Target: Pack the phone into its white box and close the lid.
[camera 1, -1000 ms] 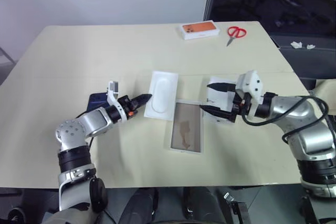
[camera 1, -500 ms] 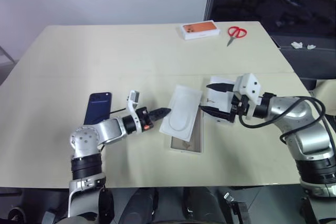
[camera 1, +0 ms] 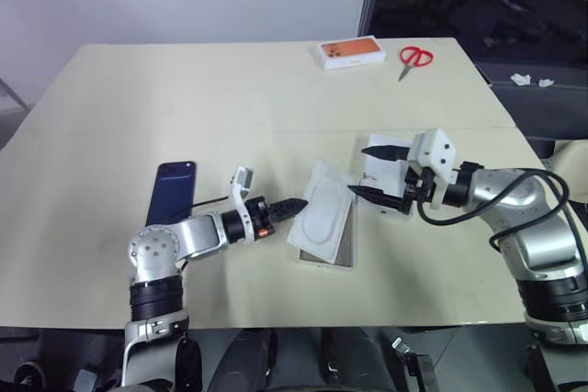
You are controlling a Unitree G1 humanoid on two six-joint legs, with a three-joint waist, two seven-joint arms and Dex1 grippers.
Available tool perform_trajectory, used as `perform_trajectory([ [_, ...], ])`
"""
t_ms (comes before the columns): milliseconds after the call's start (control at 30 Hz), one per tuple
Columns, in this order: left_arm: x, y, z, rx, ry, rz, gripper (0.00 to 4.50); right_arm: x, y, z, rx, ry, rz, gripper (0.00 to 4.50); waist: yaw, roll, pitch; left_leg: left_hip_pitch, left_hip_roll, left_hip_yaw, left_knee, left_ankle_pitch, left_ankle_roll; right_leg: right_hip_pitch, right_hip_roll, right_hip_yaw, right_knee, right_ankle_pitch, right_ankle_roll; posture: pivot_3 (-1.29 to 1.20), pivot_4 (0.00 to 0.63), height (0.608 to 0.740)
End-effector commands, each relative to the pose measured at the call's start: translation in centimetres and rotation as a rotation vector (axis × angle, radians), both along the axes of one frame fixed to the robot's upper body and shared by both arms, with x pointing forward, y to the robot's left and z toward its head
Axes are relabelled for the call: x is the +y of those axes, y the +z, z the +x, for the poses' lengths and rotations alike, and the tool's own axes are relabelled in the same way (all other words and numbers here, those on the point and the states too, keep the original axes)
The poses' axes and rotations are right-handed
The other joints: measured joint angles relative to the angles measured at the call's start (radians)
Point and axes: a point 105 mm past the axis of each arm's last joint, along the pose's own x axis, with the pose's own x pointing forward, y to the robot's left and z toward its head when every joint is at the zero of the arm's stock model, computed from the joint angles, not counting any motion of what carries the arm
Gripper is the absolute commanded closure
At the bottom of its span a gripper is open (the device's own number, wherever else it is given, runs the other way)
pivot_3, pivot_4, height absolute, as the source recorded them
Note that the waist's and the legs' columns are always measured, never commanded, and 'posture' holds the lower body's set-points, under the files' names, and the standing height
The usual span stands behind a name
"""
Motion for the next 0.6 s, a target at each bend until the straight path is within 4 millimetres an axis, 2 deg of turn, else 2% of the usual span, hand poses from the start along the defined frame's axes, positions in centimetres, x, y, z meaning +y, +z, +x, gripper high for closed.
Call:
perform_trajectory([
  [33, -0.2, 1.1, -0.5, -0.038, -0.029, -0.020, 1.64, 0.3, 0.9, -0.2, -0.045, 0.020, 0.005, 0.62, 0.000, 0.000, 0.000, 0.000, 0.000, 0.000, 0.000, 0.000, 0.000, 0.000, 0.000, 0.000, 0.000, 0.000, 0.000, 0.00, 0.150, 0.740],
  [100, 0.1, 1.2, -0.5, -0.040, -0.033, -0.007, 0.74, 0.4, 0.9, -0.2, -0.044, 0.022, 0.005, 0.62, 0.000, 0.000, 0.000, 0.000, 0.000, 0.000, 0.000, 0.000, 0.000, 0.000, 0.000, 0.000, 0.000, 0.000, 0.000, 0.00, 0.150, 0.740],
  [300, 1.9, 2.2, -1.0, -0.128, -0.053, 0.047, 0.74, 0.6, 0.8, -0.2, -0.040, 0.023, 0.009, 0.62, -0.001, 0.000, 0.000, 0.000, 0.000, 0.000, 0.000, 0.000, 0.000, 0.000, 0.000, 0.000, 0.000, 0.000, 0.000, 0.00, 0.150, 0.740],
  [400, 3.7, 3.1, 0.0, -0.246, 0.028, 0.121, 0.74, 1.1, 0.6, -0.3, -0.033, 0.032, 0.014, 0.62, -0.001, 0.000, 0.000, 0.000, 0.000, 0.000, 0.000, 0.000, 0.000, 0.000, 0.000, 0.000, 0.000, 0.000, 0.000, 0.00, 0.150, 0.740],
  [500, 5.8, 4.2, 1.4, -0.451, 0.145, 0.223, 0.74, 2.1, 0.2, -0.3, -0.027, 0.040, 0.014, 0.62, -0.001, 0.000, 0.000, 0.000, 0.000, 0.000, -0.001, 0.000, 0.000, 0.000, 0.000, 0.000, 0.000, 0.000, 0.000, 0.00, 0.150, 0.740],
  [567, 7.0, 5.2, 1.9, -0.601, 0.193, 0.260, 0.67, 3.2, -0.3, -0.4, -0.023, 0.050, 0.007, 1.19, -0.002, 0.001, 0.000, 0.000, 0.000, 0.000, -0.001, 0.000, -0.001, 0.000, 0.000, 0.000, -0.001, 0.000, 0.000, 0.00, 0.150, 0.740],
  [600, 7.5, 5.2, 2.0, -0.614, 0.189, 0.271, 0.67, 3.6, -0.9, -0.4, -0.027, 0.055, -0.027, 1.59, -0.001, 0.001, 0.000, 0.000, 0.000, 0.000, -0.002, 0.000, -0.001, 0.000, 0.000, 0.000, -0.001, 0.000, -0.001, 0.00, 0.150, 0.740],
])
